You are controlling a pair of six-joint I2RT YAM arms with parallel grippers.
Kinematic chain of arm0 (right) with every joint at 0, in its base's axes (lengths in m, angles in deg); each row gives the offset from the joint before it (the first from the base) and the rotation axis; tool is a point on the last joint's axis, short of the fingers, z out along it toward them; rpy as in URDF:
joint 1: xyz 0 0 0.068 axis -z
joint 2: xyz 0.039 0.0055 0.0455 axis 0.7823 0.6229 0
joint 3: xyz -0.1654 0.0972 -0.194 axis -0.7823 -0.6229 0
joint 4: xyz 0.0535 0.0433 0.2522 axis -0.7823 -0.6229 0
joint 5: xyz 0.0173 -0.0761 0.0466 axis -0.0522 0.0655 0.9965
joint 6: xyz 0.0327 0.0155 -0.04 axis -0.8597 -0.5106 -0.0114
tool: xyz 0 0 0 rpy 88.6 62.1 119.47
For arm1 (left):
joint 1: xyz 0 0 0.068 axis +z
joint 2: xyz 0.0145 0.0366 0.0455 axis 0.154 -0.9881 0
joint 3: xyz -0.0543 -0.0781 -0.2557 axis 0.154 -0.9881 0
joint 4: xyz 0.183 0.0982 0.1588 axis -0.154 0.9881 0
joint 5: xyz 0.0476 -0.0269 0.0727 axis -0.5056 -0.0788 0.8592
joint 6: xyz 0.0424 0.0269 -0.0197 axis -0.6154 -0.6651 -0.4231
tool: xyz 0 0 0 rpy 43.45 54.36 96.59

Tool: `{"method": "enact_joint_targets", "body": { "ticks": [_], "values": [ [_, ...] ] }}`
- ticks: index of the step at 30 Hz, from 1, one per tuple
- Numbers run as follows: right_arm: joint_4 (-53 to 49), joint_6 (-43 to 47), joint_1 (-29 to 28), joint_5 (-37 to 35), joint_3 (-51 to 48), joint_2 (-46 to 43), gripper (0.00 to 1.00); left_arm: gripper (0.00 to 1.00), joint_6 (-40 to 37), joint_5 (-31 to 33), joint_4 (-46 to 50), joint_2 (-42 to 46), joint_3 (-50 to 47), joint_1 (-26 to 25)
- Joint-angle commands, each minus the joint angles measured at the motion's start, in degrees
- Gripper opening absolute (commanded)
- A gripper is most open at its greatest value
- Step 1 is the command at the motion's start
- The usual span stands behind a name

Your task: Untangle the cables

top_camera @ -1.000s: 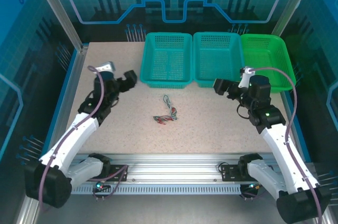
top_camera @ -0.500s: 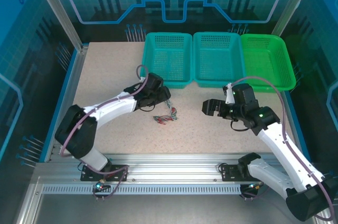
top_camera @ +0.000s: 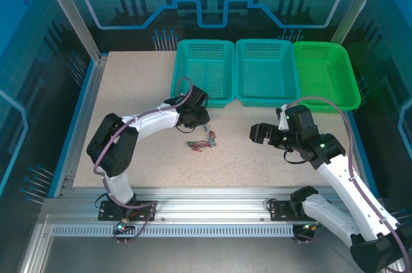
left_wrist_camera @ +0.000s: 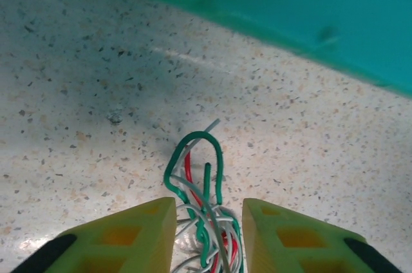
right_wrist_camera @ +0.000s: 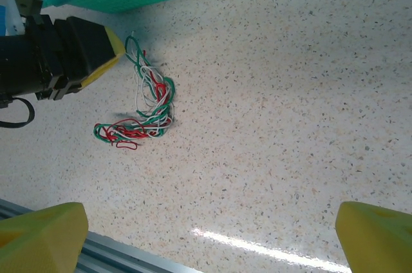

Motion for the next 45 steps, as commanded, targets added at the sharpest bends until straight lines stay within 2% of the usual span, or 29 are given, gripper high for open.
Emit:
{"method": "enact_joint_targets", "body": {
  "ticks": [1, 4, 8, 11, 15, 22, 25, 27, 32, 37, 41, 45],
  "values": [
    [-0.73, -0.68, -1.24, -0.62, 0.62, 0.11, 1.0, 0.24, -0.97, -0.21, 3.84, -0.63, 0.96, -0.06],
    [1.73, 0.91, -2.22, 0.94, 1.14, 1.33, 1.0, 0.0, -0.81, 0.62, 4.72, 0.23, 1.26, -0.02],
    [10.17, 6.76, -6.48, 2.15, 0.38, 4.64, 1.0, 0.0, -0.27, 0.38, 5.61, 5.08, 1.14, -0.05],
    [21.28, 11.35, -10.84, 3.24, -2.22, 9.18, 1.0, 0.0, -0.1, -1.89, 6.2, 9.43, 0.97, 0.02],
    [36.19, 12.2, -14.74, 6.38, -3.29, 19.78, 1.0, 0.0, 0.03, -6.06, 7.72, 13.21, 0.28, -0.02],
    [63.06, 10.59, -21.19, 1.28, -5.12, 39.04, 0.99, 0.0, 3.02, -8.48, 8.41, 18.4, -2.73, -0.12],
    [66.5, 10.55, -22.54, -3.7, -3.28, 45.32, 0.98, 0.0, 3.3, -9.54, 8.93, 20.52, -2.52, -0.09],
    [69.67, 11.14, -22.95, -5.62, -1.62, 49.92, 0.91, 0.0, 3.82, -11.49, 8.75, 21.99, -2.33, -0.14],
    [67.7, 9.2, -22.69, -10.82, 3.99, 57.72, 0.62, 0.0, 5.22, -15.54, 9.51, 27.19, -1.64, 0.0],
    [64.05, 7.96, -22.4, -12.0, 3.1, 57.35, 0.31, 0.0, 3.01, -13.89, 15.92, 34.72, 2.93, 0.43],
    [62.8, 7.41, -21.81, -9.63, -0.05, 55.59, 0.07, 0.0, 2.27, -14.08, 18.92, 39.59, 6.08, 3.58],
    [55.96, 7.3, -21.5, -12.73, -2.18, 52.92, 0.08, 0.0, -0.71, -14.1, 24.06, 41.58, 11.38, 9.69]
  ]
}}
